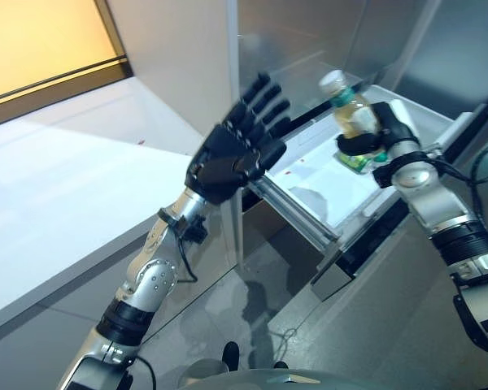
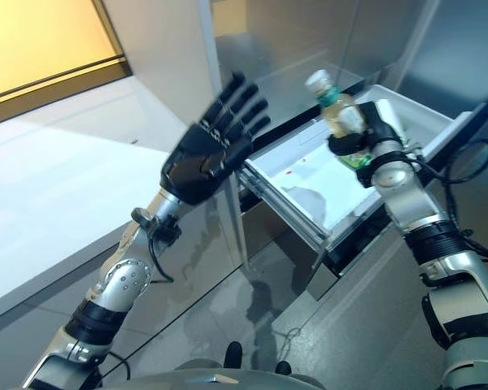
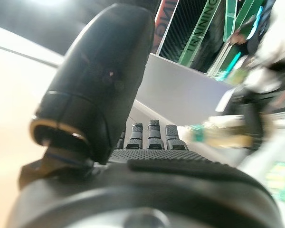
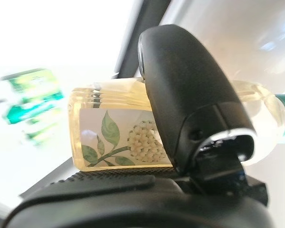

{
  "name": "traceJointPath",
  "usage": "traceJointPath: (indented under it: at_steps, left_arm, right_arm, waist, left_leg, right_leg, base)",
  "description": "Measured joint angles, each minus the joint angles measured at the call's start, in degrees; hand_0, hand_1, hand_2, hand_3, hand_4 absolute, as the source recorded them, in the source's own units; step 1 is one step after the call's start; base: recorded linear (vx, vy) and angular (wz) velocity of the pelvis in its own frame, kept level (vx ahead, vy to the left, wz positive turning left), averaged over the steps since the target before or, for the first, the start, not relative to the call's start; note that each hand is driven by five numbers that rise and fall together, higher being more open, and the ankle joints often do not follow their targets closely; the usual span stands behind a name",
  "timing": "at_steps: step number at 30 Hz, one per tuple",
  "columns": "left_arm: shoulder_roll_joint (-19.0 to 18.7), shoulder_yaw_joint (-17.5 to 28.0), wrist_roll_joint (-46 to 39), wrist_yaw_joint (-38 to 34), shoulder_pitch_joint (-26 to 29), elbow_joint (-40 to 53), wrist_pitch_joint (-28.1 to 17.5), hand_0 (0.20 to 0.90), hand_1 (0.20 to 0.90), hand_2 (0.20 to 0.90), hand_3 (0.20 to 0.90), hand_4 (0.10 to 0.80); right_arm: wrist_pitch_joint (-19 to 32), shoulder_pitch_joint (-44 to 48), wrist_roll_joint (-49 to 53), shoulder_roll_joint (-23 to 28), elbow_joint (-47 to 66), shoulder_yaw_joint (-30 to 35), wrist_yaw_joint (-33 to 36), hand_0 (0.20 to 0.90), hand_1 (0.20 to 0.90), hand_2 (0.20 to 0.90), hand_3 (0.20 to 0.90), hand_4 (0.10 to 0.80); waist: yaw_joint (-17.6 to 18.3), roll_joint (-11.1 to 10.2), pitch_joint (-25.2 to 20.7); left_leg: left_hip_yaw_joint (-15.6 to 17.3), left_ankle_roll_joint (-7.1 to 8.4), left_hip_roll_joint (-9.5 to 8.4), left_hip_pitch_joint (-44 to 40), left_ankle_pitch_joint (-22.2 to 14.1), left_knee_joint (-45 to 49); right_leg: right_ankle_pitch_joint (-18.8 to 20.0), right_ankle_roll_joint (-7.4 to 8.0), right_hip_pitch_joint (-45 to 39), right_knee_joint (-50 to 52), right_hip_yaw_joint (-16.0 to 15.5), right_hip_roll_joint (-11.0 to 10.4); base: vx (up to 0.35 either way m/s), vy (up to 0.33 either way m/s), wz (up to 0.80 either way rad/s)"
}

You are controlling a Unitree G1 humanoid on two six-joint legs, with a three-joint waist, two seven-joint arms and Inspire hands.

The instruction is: Put drinks into fridge and close the fridge

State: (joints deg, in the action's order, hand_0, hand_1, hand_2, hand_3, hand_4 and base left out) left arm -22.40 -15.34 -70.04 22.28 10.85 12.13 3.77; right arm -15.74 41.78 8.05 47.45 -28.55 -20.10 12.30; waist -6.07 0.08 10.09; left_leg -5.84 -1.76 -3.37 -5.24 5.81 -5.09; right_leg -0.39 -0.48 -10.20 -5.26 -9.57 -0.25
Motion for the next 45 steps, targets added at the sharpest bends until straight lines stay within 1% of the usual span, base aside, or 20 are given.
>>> traceJointPath:
  at_steps: [2,3,6,9,13,14,15,16,18,23,25,26,29,32,36,39,42,43,44,45]
  left_arm:
    - [-0.67,0.13,-4.91,2.94,-2.37,0.02,5.28,0.900,0.900,0.900,0.900,0.800]
    - [-0.72,0.19,-5.79,3.25,-2.68,0.01,6.38,0.900,0.900,0.900,0.900,0.800]
    - [-0.56,0.25,-12.33,3.70,-4.66,-0.32,13.28,0.900,0.900,0.900,0.900,0.800]
    - [0.01,0.15,-14.93,3.43,-6.03,-2.85,18.02,0.900,0.900,0.900,0.900,0.800]
    - [0.16,0.24,-13.13,0.24,-10.28,-9.73,22.42,0.900,0.900,0.900,0.900,0.800]
    - [-0.24,0.04,-10.05,-0.59,-11.75,-15.24,23.44,0.900,0.900,0.900,0.900,0.800]
    - [-0.31,0.03,-8.54,-0.80,-12.21,-17.44,23.61,0.900,0.900,0.900,0.900,0.800]
    - [-0.78,-0.15,-3.44,-2.34,-13.75,-24.41,23.04,0.900,0.900,0.900,0.900,0.800]
    - [-2.18,-0.08,2.39,-4.56,-16.15,-31.17,21.82,0.900,0.900,0.900,0.900,0.800]
    - [-3.10,-0.05,16.84,-10.36,-18.31,-46.49,10.77,0.900,0.900,0.900,0.900,0.800]
    - [-2.95,0.44,20.33,-11.49,-18.22,-50.01,7.21,0.900,0.900,0.900,0.900,0.800]
    - [-2.80,0.67,24.04,-12.61,-17.98,-52.60,3.95,0.900,0.900,0.900,0.900,0.800]
    - [-2.31,0.66,28.36,-14.40,-17.02,-54.51,0.47,0.900,0.900,0.900,0.900,0.800]
    - [-1.24,0.67,31.13,-16.24,-13.94,-57.57,-1.42,0.900,0.900,0.900,0.900,0.800]
    - [-1.02,1.16,33.31,-17.62,-7.67,-60.25,-1.76,0.900,0.900,0.900,0.900,0.800]
    - [-0.97,1.29,33.79,-17.84,-5.29,-60.75,-1.74,0.900,0.900,0.900,0.900,0.800]
    - [-0.99,1.81,33.82,-18.08,-4.72,-60.61,-2.07,0.900,0.900,0.900,0.900,0.800]
    - [-0.99,1.83,33.82,-18.05,-4.45,-60.60,-2.04,0.900,0.900,0.900,0.900,0.800]
    - [-0.99,1.83,33.82,-18.00,-4.32,-60.59,-2.04,0.900,0.900,0.900,0.900,0.800]
    - [-0.98,1.81,33.83,-17.94,-4.20,-60.54,-2.00,0.900,0.900,0.900,0.900,0.800]
  right_arm:
    - [0.03,0.01,0.58,0.80,-6.97,0.00,0.22,0.300,0.300,0.300,0.200,0.100]
    - [0.03,0.01,0.76,0.80,-8.16,0.00,0.27,0.300,0.300,0.300,0.200,0.100]
    - [0.05,0.01,2.07,0.79,-13.34,-0.01,0.25,0.300,0.300,0.300,0.200,0.100]
    - [0.08,0.01,2.68,0.79,-15.62,-0.04,0.13,0.300,0.300,0.300,0.200,0.100]
    - [0.48,0.13,4.41,0.79,-16.79,-0.06,-0.16,0.300,0.300,0.300,0.200,0.100]
    - [0.47,0.40,5.07,0.79,-17.14,-0.07,-0.67,0.300,0.300,0.300,0.200,0.100]
    - [0.47,0.67,5.31,0.79,-17.46,-0.07,-1.15,0.300,0.300,0.300,0.200,0.100]
    - [0.47,2.10,5.43,0.79,-19.07,-0.06,-2.64,0.300,0.300,0.300,0.200,0.100]
    - [0.49,3.75,5.41,0.82,-21.50,-0.06,-3.85,0.300,0.300,0.300,0.200,0.100]
    - [0.49,8.47,4.72,1.18,-31.50,-0.05,-6.96,0.300,0.300,0.300,0.200,0.100]
    - [0.50,8.73,4.43,1.23,-32.15,-0.05,-7.96,0.300,0.300,0.300,0.200,0.100]
    - [0.50,8.73,4.11,1.23,-32.57,-0.16,-9.20,0.300,0.300,0.300,0.200,0.100]
    - [0.49,8.86,3.52,1.22,-32.66,-0.71,-11.67,0.300,0.300,0.300,0.200,0.100]
    - [0.63,11.27,1.56,1.23,-31.82,-1.73,-13.81,0.300,0.300,0.300,0.200,0.100]
    - [0.40,16.29,-4.31,1.28,-31.83,-3.83,-15.09,0.300,0.300,0.300,0.200,0.100]
    - [-0.17,20.19,-7.68,1.39,-31.15,-7.47,-18.07,0.300,0.300,0.300,0.200,0.100]
    - [-1.73,20.94,-9.55,1.42,-29.48,-9.21,-19.79,0.300,0.300,0.300,0.200,0.100]
    - [-2.41,21.36,-10.27,1.46,-29.13,-9.70,-20.90,0.667,0.667,0.667,0.628,0.528]
    - [-3.07,21.73,-11.02,1.51,-29.13,-10.04,-21.88,0.846,0.846,0.846,0.837,0.737]
    - [-4.06,22.25,-12.27,1.52,-29.14,-10.33,-23.40,0.900,0.900,0.900,0.900,0.800]
  waist:
    - [-1.01,0.04,0.02]
    - [-1.10,0.03,0.03]
    - [-2.40,0.53,0.33]
    - [-2.94,1.04,0.74]
    - [-3.53,1.54,1.09]
    - [-3.55,1.88,1.55]
    - [-3.55,2.06,1.66]
    - [-3.51,2.59,1.98]
    - [-3.42,2.91,2.38]
    - [-5.13,4.15,4.95]
    - [-5.60,4.37,5.94]
    - [-6.21,4.34,6.54]
    - [-6.71,4.20,9.25]
    - [-6.41,3.11,11.17]
    - [-5.86,1.52,14.93]
    - [-5.08,1.41,15.80]
    - [-4.97,1.42,15.81]
    - [-4.91,1.42,15.81]
    - [-4.90,1.42,15.81]
    - [-4.95,1.42,15.81]
  left_leg:
    - [-1.65,0.16,-0.12,0.65,0.35,0.00]
    - [-1.90,0.16,-0.19,0.79,0.46,0.00]
    - [-2.99,0.13,-0.47,1.23,0.79,0.00]
    - [-4.14,0.07,-0.75,1.89,1.25,0.00]
    - [-5.45,0.15,-1.01,3.12,1.70,-0.11]
    - [-5.70,0.14,-1.08,3.26,1.81,-0.03]
    - [-5.80,0.13,-1.13,3.36,1.82,-0.04]
    - [-6.00,0.05,-1.21,3.99,1.97,-0.01]
    - [-6.59,0.02,-1.33,5.39,2.45,0.00]
    - [-7.10,0.04,-1.54,7.65,3.07,0.03]
    - [-7.16,0.16,-1.53,8.32,3.21,0.04]
    - [-7.13,0.26,-1.43,9.52,3.37,0.05]
    - [-7.06,0.25,-1.37,10.24,3.43,0.06]
    - [-5.88,0.25,-1.18,10.95,3.43,0.06]
    - [-4.47,0.26,-0.67,11.70,3.43,0.07]
    - [-3.51,0.26,-0.63,11.91,3.43,0.07]
    - [-2.99,0.26,-0.64,11.95,3.42,0.07]
    - [-2.88,0.26,-0.62,11.92,3.42,0.07]
    - [-2.74,0.26,-0.60,11.92,3.42,0.07]
    - [-2.61,0.26,-0.58,11.91,3.42,0.07]
  right_leg:
    - [-0.21,0.22,0.01,-0.01,-1.80,0.01]
    - [-0.28,0.18,0.01,0.00,-2.14,-0.01]
    - [-0.43,0.19,0.01,-0.01,-3.42,-0.14]
    - [-0.49,0.25,0.24,0.00,-4.63,-0.28]
    - [-0.55,0.31,1.00,0.00,-5.62,-0.33]
    - [-0.56,0.31,1.03,-0.01,-5.99,-0.37]
    - [-0.56,0.31,1.06,-0.01,-6.10,-0.39]
    - [-0.56,0.31,1.68,-0.01,-6.35,-0.46]
    - [-0.52,0.28,2.95,0.00,-6.81,-0.50]
    - [-0.43,0.20,5.08,0.01,-7.41,-0.58]
    - [-0.39,0.16,5.72,0.02,-7.52,-0.57]
    - [-0.27,0.03,6.99,0.02,-7.51,-0.48]
    - [-0.24,-0.02,7.76,0.03,-7.46,-0.43]
    - [-0.19,-0.06,8.94,0.35,-6.34,-0.43]
    - [0.44,-0.28,10.17,0.35,-4.98,-0.13]
    - [0.76,-0.15,10.71,0.36,-3.88,-0.20]
    - [0.79,-0.12,10.92,0.34,-3.42,-0.27]
    - [0.80,-0.12,10.93,0.33,-3.33,-0.28]
    - [0.80,-0.13,10.95,0.32,-3.29,-0.27]
    - [0.82,-0.15,10.97,0.31,-3.24,-0.27]
  base:
    - [0.034,0.007,0.36]
    - [0.009,0.010,0.29]
    - [0.009,0.013,0.22]
    - [0.014,0.015,0.24]
    - [0.004,0.025,0.16]
    - [0.002,0.038,0.12]
    - [-0.022,0.034,0.12]
    - [-0.040,0.021,0.10]
    - [-0.083,0.011,0.14]
    - [-0.081,-0.041,0.08]
    - [-0.066,-0.061,0.03]
    - [-0.044,-0.068,0.00]
    - [-0.038,-0.057,-0.01]
    - [-0.048,-0.053,-0.18]
    - [-0.032,-0.016,-0.19]
    - [-0.014,-0.010,-0.19]
    - [-0.006,-0.012,-0.11]
    - [0.000,0.000,0.00]
    - [-0.005,-0.016,-0.04]
    - [-0.003,-0.015,-0.03]
